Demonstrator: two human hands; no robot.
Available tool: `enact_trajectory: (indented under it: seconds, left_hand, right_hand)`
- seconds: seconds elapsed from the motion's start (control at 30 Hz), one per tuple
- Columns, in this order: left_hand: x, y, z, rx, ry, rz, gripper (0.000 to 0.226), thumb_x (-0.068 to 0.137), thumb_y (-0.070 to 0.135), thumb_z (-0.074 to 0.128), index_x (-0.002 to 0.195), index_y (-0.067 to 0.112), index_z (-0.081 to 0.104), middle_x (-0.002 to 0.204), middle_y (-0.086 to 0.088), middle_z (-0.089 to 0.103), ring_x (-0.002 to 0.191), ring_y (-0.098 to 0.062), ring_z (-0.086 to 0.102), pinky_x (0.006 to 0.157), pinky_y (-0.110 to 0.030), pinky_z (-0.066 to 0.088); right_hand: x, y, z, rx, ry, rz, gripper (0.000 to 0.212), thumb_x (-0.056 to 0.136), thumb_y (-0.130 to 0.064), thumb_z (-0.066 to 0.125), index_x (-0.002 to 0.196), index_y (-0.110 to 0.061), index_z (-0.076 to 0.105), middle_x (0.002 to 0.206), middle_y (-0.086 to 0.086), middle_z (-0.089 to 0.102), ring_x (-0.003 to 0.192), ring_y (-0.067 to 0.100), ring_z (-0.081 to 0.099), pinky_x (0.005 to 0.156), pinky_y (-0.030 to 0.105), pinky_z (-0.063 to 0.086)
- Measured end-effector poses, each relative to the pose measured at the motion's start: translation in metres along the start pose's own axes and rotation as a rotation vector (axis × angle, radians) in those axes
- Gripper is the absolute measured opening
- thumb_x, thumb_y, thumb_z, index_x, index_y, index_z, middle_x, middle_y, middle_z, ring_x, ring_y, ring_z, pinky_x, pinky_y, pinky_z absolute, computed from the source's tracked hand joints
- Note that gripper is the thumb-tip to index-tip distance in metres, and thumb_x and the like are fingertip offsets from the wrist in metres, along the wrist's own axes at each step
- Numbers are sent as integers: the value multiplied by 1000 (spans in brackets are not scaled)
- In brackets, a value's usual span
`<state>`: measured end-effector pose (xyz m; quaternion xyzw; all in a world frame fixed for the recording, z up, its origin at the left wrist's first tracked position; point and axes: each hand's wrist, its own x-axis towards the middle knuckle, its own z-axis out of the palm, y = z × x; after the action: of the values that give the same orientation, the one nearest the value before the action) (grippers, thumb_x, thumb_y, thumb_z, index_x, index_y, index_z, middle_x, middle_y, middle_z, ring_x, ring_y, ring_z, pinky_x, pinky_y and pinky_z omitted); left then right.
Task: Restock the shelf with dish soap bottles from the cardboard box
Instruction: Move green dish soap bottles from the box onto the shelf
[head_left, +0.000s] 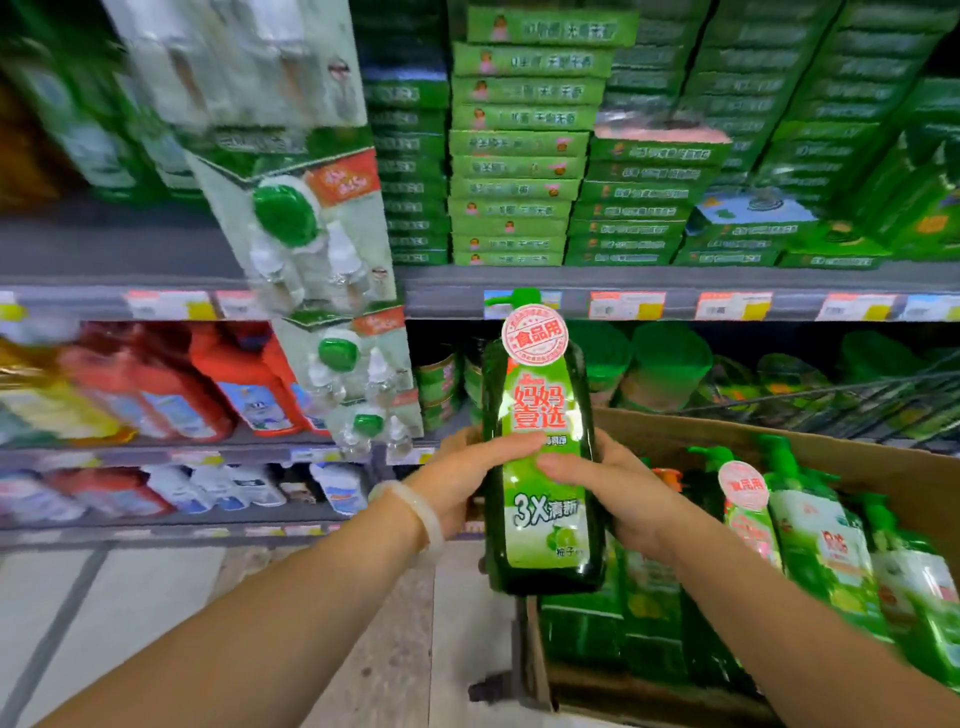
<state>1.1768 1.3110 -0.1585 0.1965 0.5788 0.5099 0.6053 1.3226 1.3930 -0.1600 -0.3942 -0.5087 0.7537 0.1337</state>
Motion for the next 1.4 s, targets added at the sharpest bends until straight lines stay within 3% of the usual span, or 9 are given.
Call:
enact_trajectory:
  seconds: [0.17,0.37,0.63,0.73,0.9,1.0,1.2,1.33,1.4]
  left_hand:
    - [-61,-9,-92,-41,67,55,49,62,27,83,107,19,66,101,-7,74,93,-26,70,80,-38,56]
    - [-155,-34,-231,-119,228,62,72,52,40,83,117,15,64,109,-10,71,104,-31,66,94,-46,51]
    - [-286,-47,-392,-193,504,131,69,53,53,77,112,19,67,109,-9,71,105,-30,66,97,-48,49]
    - [-317,-50,-436,-258,605,153,73,50,54,79,113,19,66,110,-10,71,105,-31,66,97,-50,49]
    - [-355,-46,-505,-360,718,196,76,48,51,82,113,18,66,108,-10,72,104,-31,67,98,-48,49]
    - [-370,-29,-549,-384,797,235,70,52,48,80,112,17,66,106,-10,72,101,-31,68,94,-45,52]
    - [-381,34,-639,-397,889,326,61,57,44,80,109,16,65,99,-8,74,92,-26,70,74,-35,56]
    - [-378,70,-694,-402,913,399,51,59,40,75,104,17,67,93,-6,76,84,-23,71,77,-35,55]
    - [-374,81,-717,-398,903,401,51,59,39,72,104,17,67,94,-7,75,85,-24,71,80,-37,55]
  right_hand:
    - [8,12,103,-95,-122,13,84,49,-24,89,124,-18,51,106,9,72,97,28,69,92,49,51]
    - [14,44,260,-193,-305,23,72,55,-23,80,122,-18,53,106,7,72,94,23,70,82,39,56]
    - [27,69,468,-264,-659,40,46,66,-13,79,109,-22,62,107,7,72,98,26,68,94,46,51]
    - [37,70,526,-309,-748,50,39,74,-10,72,109,-23,62,103,4,74,94,23,70,86,41,55]
    - [59,74,619,-369,-884,62,64,63,-12,81,121,-17,56,103,5,74,91,23,71,73,33,57]
    - [80,63,675,-379,-954,57,62,62,-11,81,118,-16,56,100,6,74,88,24,72,70,33,58]
    - [142,23,783,-452,-1008,8,72,54,-19,84,120,-16,56,108,9,72,99,30,68,94,51,50]
    - [178,-5,839,-472,-996,-43,58,67,-11,81,119,-16,55,108,8,72,99,29,68,94,49,51]
    - [192,-10,857,-471,-1000,-35,62,63,-14,82,119,-16,55,107,8,72,98,28,69,92,48,52]
